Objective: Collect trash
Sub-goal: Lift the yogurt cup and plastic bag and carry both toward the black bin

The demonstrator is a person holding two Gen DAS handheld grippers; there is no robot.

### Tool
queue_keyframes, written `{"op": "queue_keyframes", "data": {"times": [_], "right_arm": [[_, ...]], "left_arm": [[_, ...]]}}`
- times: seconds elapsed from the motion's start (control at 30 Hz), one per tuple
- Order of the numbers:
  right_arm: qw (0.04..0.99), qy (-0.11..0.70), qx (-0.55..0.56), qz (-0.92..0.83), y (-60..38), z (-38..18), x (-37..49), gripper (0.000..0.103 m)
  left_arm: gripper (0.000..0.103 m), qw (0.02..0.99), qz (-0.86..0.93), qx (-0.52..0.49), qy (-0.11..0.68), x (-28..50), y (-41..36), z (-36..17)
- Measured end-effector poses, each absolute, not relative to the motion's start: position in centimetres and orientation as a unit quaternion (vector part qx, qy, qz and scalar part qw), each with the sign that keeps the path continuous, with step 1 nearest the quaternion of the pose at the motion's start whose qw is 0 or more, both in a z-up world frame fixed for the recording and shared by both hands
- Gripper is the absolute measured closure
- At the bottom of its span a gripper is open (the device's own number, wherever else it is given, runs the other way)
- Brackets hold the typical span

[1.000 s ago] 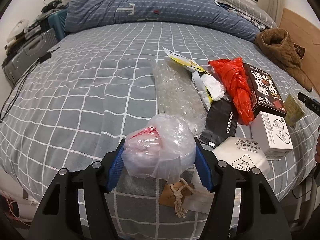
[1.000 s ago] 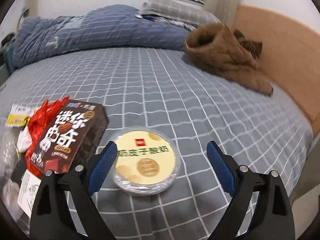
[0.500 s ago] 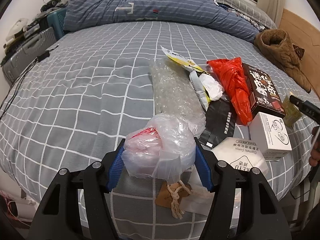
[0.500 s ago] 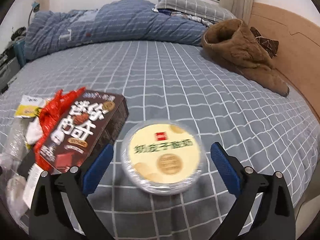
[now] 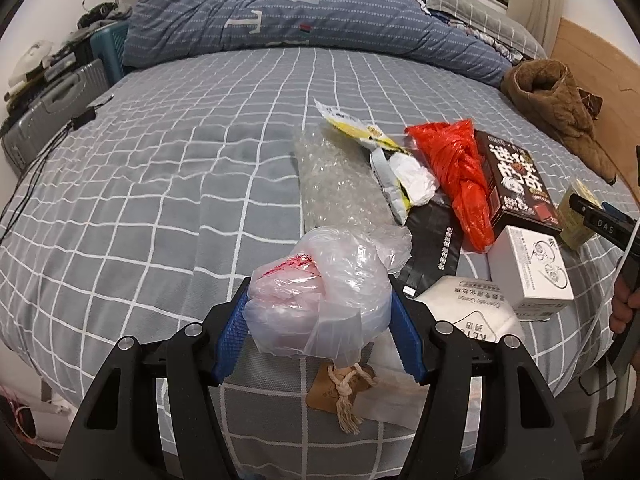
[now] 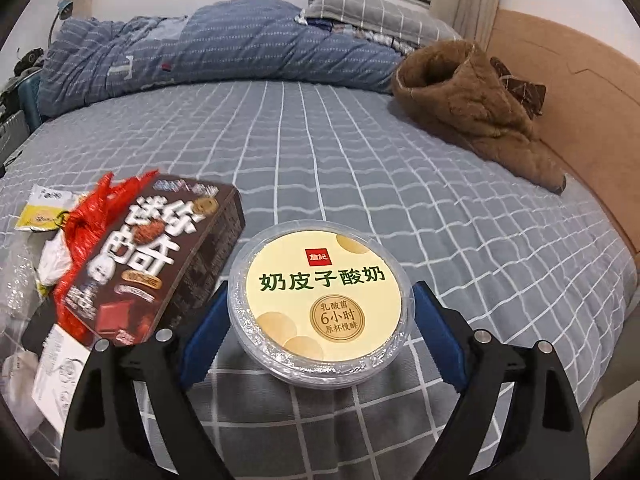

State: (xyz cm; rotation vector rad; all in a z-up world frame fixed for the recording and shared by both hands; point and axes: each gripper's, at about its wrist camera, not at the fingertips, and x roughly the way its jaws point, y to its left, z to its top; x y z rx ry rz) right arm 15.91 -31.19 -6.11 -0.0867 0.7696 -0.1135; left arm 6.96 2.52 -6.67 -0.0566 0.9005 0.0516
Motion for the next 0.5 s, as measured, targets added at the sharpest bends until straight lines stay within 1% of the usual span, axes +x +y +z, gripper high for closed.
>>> {"op": "queue_keyframes", "data": {"times": [0.5], "right_arm": [[0.945,0.324,-0.026,-0.042,-29.4,-1.0,9.9,0.019]], "left_arm": [[0.041,0.917,0.009,-0.026,0.398,4.8,1.5,-2.6]]}}
